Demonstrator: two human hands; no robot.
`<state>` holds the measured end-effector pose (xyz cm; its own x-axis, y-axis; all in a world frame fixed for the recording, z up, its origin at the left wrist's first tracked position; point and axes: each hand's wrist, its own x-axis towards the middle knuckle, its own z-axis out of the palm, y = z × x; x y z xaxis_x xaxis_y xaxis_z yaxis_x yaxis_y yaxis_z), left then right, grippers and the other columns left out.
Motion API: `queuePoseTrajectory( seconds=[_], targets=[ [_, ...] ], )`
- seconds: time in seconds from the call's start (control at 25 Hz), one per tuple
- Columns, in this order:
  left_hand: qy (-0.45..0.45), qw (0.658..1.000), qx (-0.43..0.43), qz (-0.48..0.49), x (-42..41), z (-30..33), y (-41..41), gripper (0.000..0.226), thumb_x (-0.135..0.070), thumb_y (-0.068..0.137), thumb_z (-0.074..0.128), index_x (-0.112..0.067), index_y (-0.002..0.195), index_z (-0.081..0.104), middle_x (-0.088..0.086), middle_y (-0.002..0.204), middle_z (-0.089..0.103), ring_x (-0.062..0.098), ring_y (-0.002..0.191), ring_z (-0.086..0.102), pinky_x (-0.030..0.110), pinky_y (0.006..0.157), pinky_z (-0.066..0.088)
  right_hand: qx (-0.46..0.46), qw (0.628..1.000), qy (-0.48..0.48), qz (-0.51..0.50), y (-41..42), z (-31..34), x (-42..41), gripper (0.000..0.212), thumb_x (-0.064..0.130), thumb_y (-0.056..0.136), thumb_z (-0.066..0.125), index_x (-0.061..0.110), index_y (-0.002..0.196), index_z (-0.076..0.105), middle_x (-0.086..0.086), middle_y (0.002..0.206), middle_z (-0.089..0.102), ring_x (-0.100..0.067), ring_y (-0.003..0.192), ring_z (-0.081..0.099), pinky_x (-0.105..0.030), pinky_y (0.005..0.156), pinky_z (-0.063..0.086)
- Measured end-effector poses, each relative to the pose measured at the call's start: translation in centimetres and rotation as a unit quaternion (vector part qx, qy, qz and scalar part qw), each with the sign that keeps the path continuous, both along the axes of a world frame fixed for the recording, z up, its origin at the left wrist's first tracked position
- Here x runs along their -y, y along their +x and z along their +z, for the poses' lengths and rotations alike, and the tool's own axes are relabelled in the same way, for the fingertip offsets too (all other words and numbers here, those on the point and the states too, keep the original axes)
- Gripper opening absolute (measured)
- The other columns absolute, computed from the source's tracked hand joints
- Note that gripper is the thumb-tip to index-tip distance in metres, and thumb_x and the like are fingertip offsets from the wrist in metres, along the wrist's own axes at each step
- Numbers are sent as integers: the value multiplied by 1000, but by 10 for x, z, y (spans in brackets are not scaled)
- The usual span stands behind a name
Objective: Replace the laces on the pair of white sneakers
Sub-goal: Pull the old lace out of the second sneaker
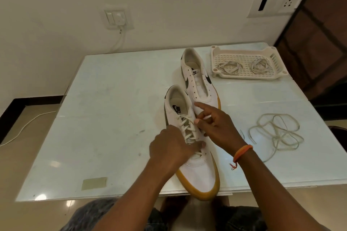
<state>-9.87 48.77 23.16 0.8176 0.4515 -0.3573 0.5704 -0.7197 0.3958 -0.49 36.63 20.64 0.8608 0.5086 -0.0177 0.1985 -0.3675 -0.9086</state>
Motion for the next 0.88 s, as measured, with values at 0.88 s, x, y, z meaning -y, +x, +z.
queuePoseTrajectory(
  seconds=[0.88],
  targets=[
    [80, 979, 189, -7, -21, 20, 23, 11, -16, 96, 51, -11, 87, 55, 1, 80, 51, 12, 64, 50, 18, 50, 34, -163, 984, 53, -54, -5, 1, -21, 20, 17, 100, 44, 16, 85, 56, -5, 87, 60, -15, 82, 57, -16, 71, 46]
  ],
)
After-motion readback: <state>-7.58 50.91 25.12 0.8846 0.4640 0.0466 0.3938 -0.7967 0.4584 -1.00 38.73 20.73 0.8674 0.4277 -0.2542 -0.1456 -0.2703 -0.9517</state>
